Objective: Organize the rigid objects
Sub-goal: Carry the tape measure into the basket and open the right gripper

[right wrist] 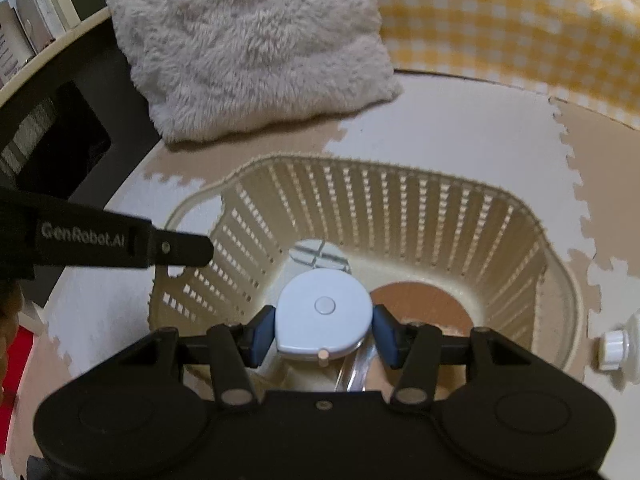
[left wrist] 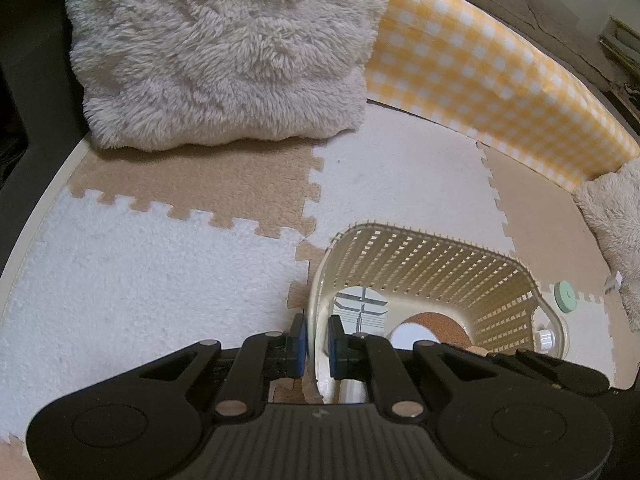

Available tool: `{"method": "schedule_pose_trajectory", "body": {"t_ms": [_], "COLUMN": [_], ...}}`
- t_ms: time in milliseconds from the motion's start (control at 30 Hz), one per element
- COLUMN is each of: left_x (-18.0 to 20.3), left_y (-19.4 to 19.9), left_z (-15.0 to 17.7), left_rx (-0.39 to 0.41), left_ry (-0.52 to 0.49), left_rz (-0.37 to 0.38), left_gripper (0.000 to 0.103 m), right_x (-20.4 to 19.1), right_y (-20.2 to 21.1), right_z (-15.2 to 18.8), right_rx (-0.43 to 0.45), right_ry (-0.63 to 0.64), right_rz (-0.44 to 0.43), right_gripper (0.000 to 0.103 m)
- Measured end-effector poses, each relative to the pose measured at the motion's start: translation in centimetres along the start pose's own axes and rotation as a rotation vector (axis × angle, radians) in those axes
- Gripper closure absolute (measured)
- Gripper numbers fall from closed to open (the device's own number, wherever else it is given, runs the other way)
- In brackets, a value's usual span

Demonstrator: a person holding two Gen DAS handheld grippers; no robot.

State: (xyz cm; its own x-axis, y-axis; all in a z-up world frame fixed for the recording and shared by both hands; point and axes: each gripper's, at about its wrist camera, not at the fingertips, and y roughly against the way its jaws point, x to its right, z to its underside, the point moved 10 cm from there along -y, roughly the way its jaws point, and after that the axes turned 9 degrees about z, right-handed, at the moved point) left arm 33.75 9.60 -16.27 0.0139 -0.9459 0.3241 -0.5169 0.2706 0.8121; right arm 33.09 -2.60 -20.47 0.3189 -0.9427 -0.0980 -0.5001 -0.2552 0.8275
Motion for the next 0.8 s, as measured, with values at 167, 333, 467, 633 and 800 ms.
{"method": "schedule_pose_trajectory", "body": {"t_ms": [167,333,467,633,800], "left_x": [0.00,-0.01,-0.03,-0.05,-0.06], "left_y": [-0.06,-0.04,-0.08,-0.07,-0.12], "left_z": [0.04,0.03,0.01,0.03,0.03], "left_rx": [-0.001,-0.001,-0.001,-0.001,-0.001], "left_ry": [0.000,-0.001,0.000,0.001,0.000], "left_rz": [0.000,-0.001,0.000,0.000,0.000], "left_gripper": [0.093,0.093,0.093,0.093,0.092], "right_x": [-0.10,0.06,-0.08,-0.20,-0.12], "right_y": [-0.08,-0.10,0.08,0.35,0.79], "right_z": [0.16,0.15,0.15,0.14,0.00], "right_rx": [-0.010,-0.021,-0.025,-0.025,-0.024], "right_ry": [-0.001,-0.022,-0.035,-0.036,-0.049], "right_rz": [0.001,-0.003,-0.016,-0.014,-0.026], "right_gripper": [0.049,0.049,0.045,0.044,0.039]}}
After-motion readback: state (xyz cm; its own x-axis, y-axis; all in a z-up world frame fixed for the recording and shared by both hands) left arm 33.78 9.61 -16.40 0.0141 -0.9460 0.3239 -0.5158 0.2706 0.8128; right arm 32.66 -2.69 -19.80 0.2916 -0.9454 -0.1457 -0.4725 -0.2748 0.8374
